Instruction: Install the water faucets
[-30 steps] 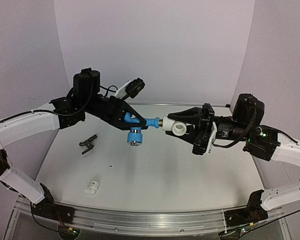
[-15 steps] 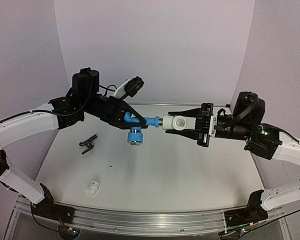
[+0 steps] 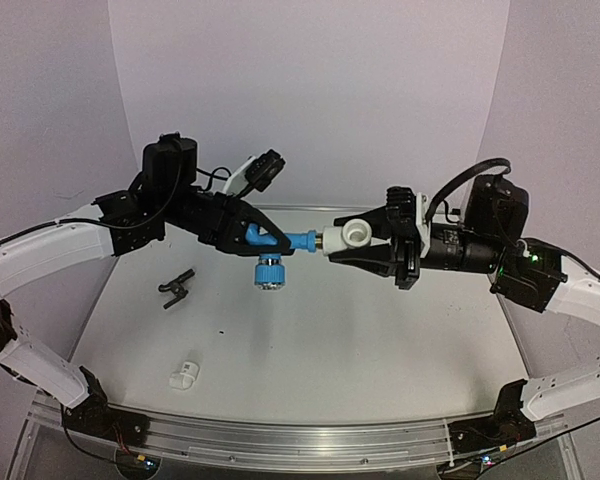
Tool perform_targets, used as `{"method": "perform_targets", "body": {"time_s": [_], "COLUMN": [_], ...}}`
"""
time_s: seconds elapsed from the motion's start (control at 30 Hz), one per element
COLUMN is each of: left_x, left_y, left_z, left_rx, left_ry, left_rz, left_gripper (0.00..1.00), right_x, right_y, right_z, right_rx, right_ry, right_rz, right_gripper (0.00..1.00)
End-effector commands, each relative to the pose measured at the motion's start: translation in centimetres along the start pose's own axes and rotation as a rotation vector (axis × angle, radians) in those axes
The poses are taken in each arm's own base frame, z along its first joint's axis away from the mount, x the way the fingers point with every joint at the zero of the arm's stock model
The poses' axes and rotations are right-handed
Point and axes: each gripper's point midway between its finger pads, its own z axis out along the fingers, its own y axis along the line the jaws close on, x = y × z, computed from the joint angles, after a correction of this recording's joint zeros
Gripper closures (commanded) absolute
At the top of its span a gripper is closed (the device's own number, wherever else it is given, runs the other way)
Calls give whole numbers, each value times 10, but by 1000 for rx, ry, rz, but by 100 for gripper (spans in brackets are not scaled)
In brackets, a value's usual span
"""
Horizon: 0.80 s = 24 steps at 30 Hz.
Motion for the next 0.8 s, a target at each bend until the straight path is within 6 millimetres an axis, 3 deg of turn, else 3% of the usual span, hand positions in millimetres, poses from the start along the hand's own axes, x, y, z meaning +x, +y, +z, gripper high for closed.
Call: {"method": "perform_targets", "body": {"time_s": [0.0, 0.47, 0.77], "left_x": [-17, -14, -13], "left_y": [-13, -7, -2], "left_z": [-3, -8, -19], "left_rx": [-45, -129, -272], "left_ry": [-49, -50, -51], "left_rz": [102, 199, 342], "left_gripper": [100, 100, 100], "right_x": [-55, -52, -45], "right_y": [-19, -12, -2], "right_z": [-1, 6, 11], "right_rx": [24, -58, -125], "right_ry": [-147, -127, -92], "right_rz": [139, 587, 773], "right_gripper": [100, 100, 100]}}
